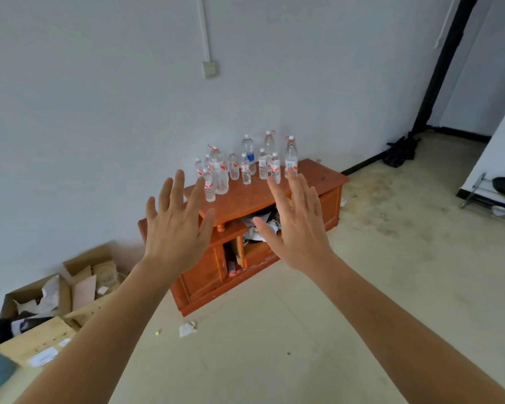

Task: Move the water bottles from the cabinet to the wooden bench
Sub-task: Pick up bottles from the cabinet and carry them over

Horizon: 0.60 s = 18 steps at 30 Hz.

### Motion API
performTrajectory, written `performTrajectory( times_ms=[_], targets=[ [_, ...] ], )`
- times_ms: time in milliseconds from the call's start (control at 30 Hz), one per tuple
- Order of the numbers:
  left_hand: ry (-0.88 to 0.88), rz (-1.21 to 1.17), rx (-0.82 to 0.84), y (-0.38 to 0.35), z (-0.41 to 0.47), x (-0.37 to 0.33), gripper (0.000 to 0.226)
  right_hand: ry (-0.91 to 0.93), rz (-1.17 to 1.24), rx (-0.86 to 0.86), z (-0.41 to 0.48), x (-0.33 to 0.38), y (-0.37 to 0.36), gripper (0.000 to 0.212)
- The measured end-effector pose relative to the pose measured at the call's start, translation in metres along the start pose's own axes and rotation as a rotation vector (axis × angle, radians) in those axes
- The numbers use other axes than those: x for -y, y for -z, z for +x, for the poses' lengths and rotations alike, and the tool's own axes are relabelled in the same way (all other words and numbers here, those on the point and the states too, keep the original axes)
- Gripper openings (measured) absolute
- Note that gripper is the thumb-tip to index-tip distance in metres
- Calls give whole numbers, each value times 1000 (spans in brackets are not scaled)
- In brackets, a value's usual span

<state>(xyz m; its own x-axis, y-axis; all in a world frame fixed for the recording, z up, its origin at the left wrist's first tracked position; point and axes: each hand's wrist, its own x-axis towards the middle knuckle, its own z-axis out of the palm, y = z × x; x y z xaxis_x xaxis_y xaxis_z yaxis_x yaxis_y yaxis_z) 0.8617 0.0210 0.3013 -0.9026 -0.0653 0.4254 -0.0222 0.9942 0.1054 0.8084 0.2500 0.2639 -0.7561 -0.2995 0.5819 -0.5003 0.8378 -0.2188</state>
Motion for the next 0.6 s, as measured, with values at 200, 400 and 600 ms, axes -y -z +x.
performTrajectory(
  times_ms=[200, 400, 600],
  targets=[
    [-63, 2, 51, -80, 138, 12, 63, -56, 2, -14, 101, -68, -80, 79],
    [-12, 24, 115, -178, 289, 14, 65, -83, 32, 39, 224, -165, -180, 80],
    [91, 42, 140, -225, 404, 36, 67, -32, 56, 169, 367, -211, -264, 79]
  ],
)
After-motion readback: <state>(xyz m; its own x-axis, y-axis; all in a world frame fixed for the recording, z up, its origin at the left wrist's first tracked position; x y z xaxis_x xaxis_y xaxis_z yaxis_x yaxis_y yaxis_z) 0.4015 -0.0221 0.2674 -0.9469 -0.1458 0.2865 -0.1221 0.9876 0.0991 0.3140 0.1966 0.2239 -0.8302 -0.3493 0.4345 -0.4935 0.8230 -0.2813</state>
